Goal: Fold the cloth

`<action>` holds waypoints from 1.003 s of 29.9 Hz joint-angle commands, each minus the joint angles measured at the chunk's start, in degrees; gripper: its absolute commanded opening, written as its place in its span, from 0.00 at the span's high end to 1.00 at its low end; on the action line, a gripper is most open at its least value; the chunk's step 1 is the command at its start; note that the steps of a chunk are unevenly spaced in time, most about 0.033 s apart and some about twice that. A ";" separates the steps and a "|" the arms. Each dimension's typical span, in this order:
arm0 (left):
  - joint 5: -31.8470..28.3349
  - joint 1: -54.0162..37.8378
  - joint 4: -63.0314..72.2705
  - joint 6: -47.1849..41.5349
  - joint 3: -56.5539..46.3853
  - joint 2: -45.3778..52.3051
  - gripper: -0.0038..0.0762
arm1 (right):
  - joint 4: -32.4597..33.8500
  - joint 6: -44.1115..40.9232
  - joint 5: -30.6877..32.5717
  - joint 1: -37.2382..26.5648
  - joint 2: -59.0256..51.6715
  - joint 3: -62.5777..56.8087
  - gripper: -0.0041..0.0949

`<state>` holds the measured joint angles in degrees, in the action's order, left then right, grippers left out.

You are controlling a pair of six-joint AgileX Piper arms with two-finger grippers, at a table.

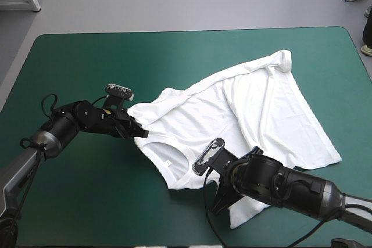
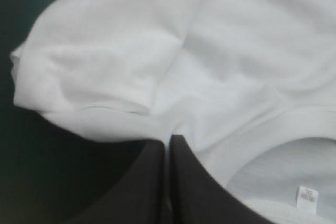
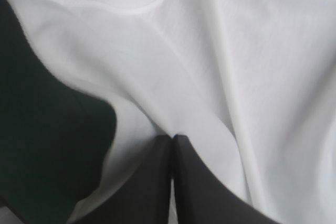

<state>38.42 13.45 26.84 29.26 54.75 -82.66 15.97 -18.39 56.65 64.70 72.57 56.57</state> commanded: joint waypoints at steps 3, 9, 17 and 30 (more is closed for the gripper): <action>1.21 -0.05 1.63 -0.07 7.03 2.42 0.93 | 5.66 -1.47 0.92 -0.19 -1.70 2.43 0.96; 2.27 -0.05 1.07 -0.15 10.65 2.72 0.93 | 9.26 -3.30 3.36 -0.19 -2.24 2.79 0.96; 1.50 -0.05 -0.90 -0.15 11.94 8.70 0.93 | 11.84 -5.78 3.36 -0.19 -6.85 6.89 0.96; 8.36 -0.05 4.02 -0.40 25.76 14.01 0.93 | 15.03 2.84 9.22 -0.19 -8.46 27.60 0.96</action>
<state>47.35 13.45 27.51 29.26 74.96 -70.60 27.34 -18.47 66.42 64.70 65.69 77.90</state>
